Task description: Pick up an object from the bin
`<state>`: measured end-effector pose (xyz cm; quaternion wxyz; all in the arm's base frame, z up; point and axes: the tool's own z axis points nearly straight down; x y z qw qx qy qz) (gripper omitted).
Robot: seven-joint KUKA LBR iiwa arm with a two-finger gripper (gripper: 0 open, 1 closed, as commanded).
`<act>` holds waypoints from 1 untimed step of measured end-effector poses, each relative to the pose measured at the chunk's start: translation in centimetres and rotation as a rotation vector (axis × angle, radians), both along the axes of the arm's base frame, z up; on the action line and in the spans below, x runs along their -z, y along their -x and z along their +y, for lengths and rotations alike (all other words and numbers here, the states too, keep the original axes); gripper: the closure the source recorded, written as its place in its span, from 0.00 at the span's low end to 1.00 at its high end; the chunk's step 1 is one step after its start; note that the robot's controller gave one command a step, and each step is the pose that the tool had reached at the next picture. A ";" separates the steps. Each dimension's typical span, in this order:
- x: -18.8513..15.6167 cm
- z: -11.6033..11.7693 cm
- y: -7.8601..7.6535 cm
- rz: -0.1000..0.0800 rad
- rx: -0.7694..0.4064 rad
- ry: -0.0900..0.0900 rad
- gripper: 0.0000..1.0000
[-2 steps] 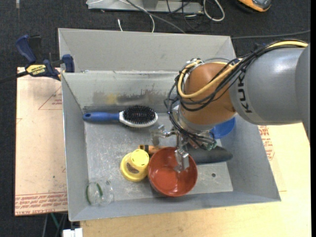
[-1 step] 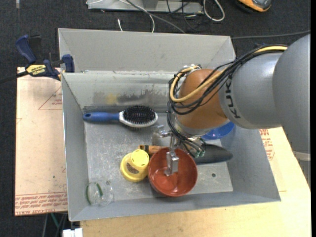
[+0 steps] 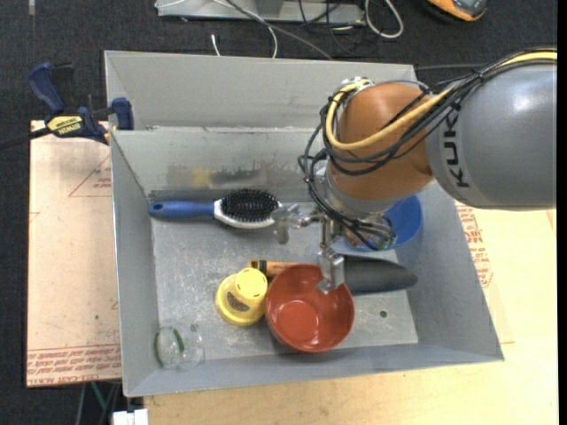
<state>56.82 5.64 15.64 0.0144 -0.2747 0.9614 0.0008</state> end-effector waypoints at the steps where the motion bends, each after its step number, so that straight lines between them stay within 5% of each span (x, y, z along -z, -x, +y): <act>1: -5.3 -0.2 -0.1 0.009 0.218 -0.006 0.00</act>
Offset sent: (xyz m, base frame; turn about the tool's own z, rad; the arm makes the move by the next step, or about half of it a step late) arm -0.0032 0.0301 -0.0314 -0.0469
